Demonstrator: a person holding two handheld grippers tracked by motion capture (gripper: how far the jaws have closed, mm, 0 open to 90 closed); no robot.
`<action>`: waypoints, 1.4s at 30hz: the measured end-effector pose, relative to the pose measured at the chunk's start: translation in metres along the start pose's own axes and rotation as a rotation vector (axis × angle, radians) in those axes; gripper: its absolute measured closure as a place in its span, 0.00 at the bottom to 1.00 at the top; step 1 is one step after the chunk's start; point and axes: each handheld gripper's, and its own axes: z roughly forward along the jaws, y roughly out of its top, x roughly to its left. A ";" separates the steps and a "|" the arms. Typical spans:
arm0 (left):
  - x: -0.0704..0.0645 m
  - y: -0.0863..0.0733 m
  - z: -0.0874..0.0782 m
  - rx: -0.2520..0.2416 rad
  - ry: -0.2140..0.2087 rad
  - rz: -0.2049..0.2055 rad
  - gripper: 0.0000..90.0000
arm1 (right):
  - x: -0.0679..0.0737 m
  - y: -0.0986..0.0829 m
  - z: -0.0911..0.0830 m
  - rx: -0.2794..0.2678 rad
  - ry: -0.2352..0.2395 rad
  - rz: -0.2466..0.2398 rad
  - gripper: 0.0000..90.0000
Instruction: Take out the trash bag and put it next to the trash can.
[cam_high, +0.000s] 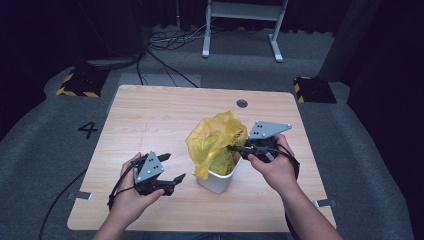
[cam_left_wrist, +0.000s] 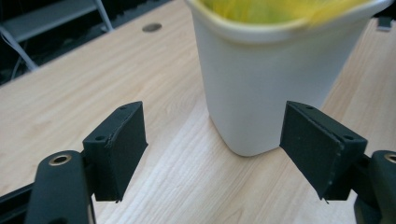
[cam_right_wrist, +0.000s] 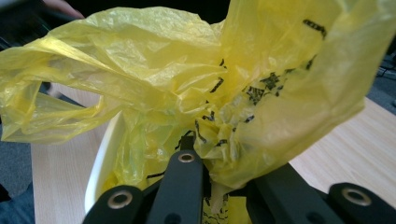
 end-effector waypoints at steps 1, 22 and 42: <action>0.000 0.000 0.005 0.004 -0.001 -0.006 0.25 | 0.000 0.001 -0.002 -0.005 -0.003 -0.001 0.96; 0.014 0.023 0.072 0.017 -0.018 -0.064 0.27 | -0.003 0.019 -0.048 -0.103 -0.091 0.016 0.96; 0.033 -0.006 0.026 0.038 0.102 -0.084 0.26 | -0.033 0.012 -0.110 -0.142 -0.248 0.050 0.96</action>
